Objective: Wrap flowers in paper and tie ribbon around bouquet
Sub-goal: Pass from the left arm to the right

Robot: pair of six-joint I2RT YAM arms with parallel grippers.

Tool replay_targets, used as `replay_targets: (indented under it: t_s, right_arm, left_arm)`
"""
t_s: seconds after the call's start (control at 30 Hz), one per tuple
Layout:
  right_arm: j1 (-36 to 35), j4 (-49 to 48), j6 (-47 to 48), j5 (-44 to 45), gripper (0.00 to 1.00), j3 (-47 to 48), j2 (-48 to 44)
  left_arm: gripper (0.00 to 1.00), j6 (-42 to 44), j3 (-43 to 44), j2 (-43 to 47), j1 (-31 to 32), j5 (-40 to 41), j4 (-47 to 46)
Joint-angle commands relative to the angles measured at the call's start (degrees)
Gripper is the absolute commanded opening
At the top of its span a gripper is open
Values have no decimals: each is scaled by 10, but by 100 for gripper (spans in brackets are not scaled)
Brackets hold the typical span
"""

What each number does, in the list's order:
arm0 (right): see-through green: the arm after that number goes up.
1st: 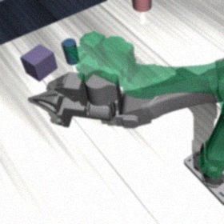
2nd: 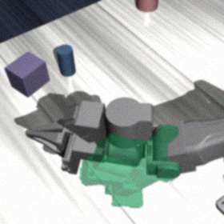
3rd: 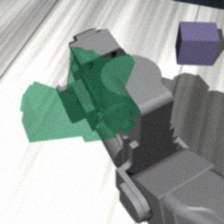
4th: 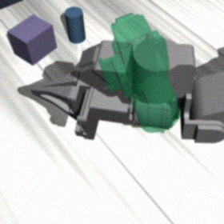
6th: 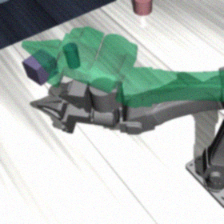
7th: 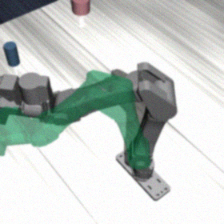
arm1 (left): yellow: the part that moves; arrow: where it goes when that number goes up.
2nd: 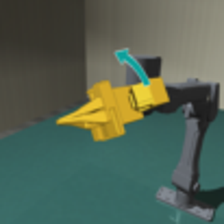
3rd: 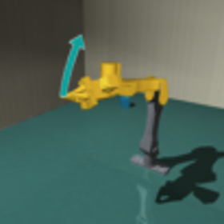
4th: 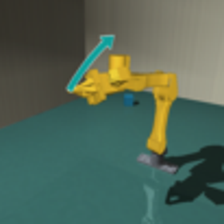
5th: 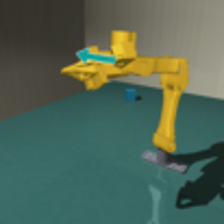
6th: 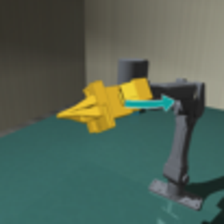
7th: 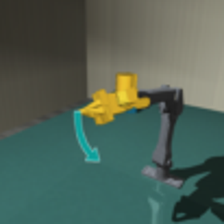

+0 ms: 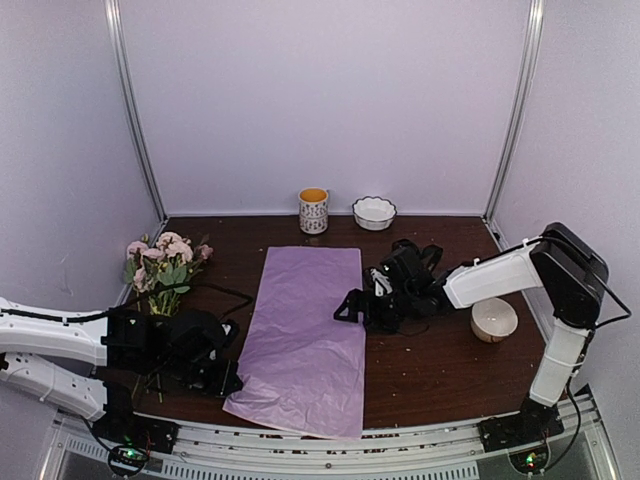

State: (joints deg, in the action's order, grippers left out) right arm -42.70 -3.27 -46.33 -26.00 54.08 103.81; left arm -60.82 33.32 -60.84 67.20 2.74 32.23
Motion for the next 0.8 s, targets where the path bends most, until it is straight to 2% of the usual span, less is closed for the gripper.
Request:
replay_targets:
  t_s: [0.0, 0.23, 0.4, 0.67, 0.77]
  right_arm:
    - [4, -54, -48, -45, 95, -25, 15]
    - [18, -209, -163, -88, 93, -90, -2]
    - [15, -291, -206, -106, 84, -103, -8]
    - [8, -211, -154, -89, 66, -87, -53]
    - [5, -208, -150, -91, 56, -87, -59]
  left_arm:
    - [0, 9, 18, 4, -2, 1, -4]
    - [0, 12, 23, 3, -3, 2, 0]
    - [0, 14, 25, -1, -2, 3, 0]
    - [0, 15, 26, -4, -2, 2, 1]
    - [0, 16, 28, -6, -2, 2, 1]
